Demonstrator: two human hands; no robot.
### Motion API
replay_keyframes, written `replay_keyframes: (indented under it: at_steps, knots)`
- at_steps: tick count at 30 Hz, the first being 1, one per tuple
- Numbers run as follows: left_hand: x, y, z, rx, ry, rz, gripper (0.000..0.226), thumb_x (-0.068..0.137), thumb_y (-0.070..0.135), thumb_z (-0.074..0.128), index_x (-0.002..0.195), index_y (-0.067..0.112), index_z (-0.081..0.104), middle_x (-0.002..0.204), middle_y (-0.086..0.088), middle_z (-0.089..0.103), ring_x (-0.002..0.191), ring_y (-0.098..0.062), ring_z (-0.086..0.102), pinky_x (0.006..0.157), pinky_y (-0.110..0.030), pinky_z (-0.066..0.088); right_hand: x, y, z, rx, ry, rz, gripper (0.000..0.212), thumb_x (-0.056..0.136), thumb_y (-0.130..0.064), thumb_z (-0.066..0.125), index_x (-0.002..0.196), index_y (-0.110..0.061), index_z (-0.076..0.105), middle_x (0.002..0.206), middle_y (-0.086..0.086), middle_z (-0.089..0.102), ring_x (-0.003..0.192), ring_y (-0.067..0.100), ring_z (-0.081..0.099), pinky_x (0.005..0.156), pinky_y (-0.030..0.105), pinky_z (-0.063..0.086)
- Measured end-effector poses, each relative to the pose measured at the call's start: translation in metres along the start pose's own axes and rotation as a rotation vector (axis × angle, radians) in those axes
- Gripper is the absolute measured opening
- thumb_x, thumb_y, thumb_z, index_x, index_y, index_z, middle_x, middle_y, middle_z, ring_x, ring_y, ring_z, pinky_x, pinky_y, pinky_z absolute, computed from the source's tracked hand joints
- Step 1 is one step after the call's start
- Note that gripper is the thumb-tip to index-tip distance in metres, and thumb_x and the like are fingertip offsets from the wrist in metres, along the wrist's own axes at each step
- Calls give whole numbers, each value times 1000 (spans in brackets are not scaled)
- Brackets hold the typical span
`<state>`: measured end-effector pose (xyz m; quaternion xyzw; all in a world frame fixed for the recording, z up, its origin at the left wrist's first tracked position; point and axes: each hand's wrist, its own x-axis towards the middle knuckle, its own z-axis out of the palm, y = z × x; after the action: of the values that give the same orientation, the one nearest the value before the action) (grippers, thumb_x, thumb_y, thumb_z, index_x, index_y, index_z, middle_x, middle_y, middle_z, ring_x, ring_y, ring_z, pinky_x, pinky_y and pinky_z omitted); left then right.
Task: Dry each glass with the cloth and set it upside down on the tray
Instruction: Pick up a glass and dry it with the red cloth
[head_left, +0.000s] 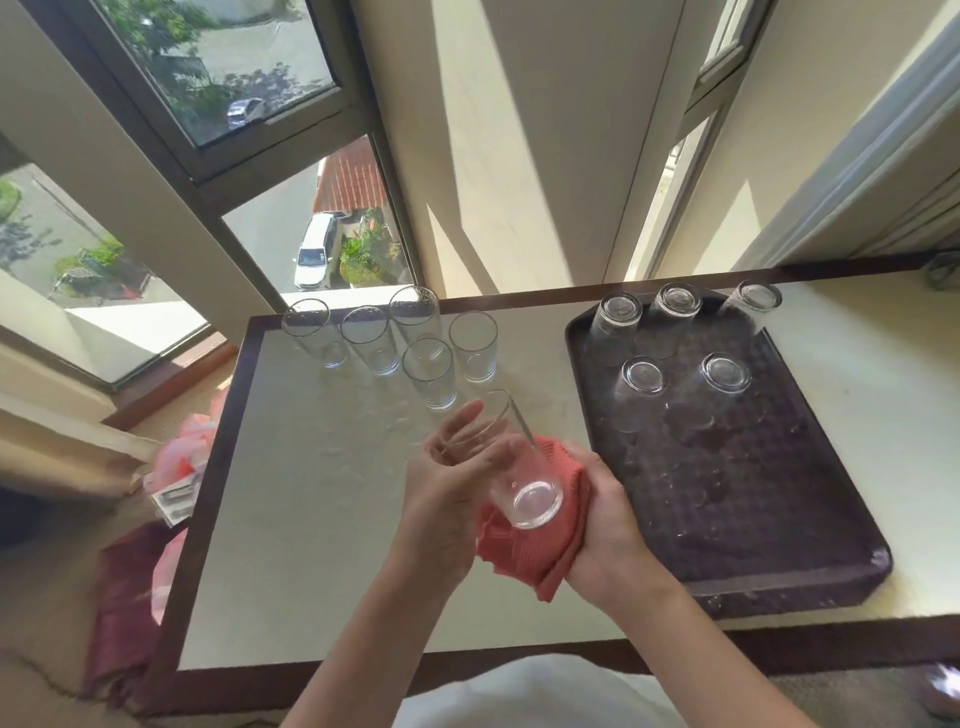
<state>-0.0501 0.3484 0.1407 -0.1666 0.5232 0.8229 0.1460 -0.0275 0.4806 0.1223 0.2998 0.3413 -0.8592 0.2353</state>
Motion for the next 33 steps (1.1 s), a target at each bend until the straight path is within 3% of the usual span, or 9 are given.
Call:
replay_keyframes:
  at_steps: [3,7,14,20,23,25,28,31,33]
  knots:
    - [-4,-1,4,50,-24,82,84,40,8,90,118,11,60,95,-5,77,94,-27,74,79,-37,60,3,-3,-1,202,-33,40,66,91,-53,45,126,0,64,127,26,63,113,40,62,95,51,49]
    - [-15,-9,11,142,-67,160,88,38,17,90,119,12,56,96,2,77,105,-25,71,82,-33,57,2,-14,1,285,-66,33,63,88,-48,44,122,1,64,113,25,67,103,40,63,89,47,50]
    - [-3,-11,5,348,-13,395,75,51,29,90,116,23,53,112,-3,73,109,-18,70,90,-28,54,-21,-7,-6,363,-226,176,69,80,-27,29,133,10,52,137,36,50,127,49,48,114,62,24]
    - [2,-25,20,419,-70,399,75,55,29,89,121,28,54,114,-1,67,112,-19,64,98,-45,51,-10,-9,-1,426,-130,96,50,77,-21,29,98,6,66,96,30,69,87,43,70,80,52,57]
    - [7,-21,18,233,-51,308,69,61,14,88,120,24,55,105,-12,64,95,-24,65,91,-53,51,-11,2,-5,374,-152,98,47,78,-16,27,107,1,60,103,29,66,92,43,64,92,55,49]
    - [8,-15,10,262,-19,293,65,62,7,86,118,21,56,101,-20,67,90,-21,68,84,-41,56,-9,3,-11,341,-169,79,52,77,-15,28,114,1,60,112,31,63,101,45,58,103,62,37]
    - [4,-11,-9,486,-39,273,62,56,17,90,110,24,61,84,1,71,78,-11,68,72,-26,56,-11,-2,-20,279,-154,-44,46,73,-14,36,98,7,69,105,29,64,92,43,59,97,62,41]
    - [-3,-13,-21,925,-96,217,60,46,45,83,101,35,61,73,9,67,70,-11,65,70,-31,56,-19,-2,-19,-25,-103,-211,32,58,-21,54,78,-8,75,85,22,57,62,32,53,56,36,41]
    - [-9,-14,-19,1166,-139,223,64,42,56,75,102,40,57,75,12,66,72,-6,64,71,-31,56,-19,7,-17,-363,-125,-348,47,64,-20,52,104,-31,75,93,11,60,66,14,54,56,23,39]
